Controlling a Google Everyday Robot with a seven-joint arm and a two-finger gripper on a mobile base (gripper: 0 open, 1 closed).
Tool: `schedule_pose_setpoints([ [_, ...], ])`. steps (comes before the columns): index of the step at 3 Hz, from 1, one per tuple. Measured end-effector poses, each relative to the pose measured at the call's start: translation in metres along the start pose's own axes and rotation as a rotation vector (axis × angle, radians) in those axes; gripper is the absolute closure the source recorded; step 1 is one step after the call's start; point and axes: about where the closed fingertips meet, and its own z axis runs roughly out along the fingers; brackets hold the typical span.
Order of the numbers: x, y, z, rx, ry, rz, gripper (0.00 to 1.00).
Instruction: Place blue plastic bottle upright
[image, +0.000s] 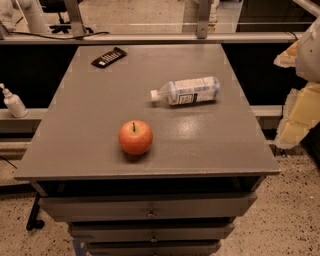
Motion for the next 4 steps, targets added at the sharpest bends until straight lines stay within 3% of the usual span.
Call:
schedule_pose_setpoints([
  [1,0.000,0.000,0.000,0.000,0.000,0.000,0.00],
  [2,-0.015,-0.012,0.010,0.019,-0.008,-0.020,0.00],
  [4,-0.084,-0.083,0.071,0.044,-0.084,-0.104,0.00],
])
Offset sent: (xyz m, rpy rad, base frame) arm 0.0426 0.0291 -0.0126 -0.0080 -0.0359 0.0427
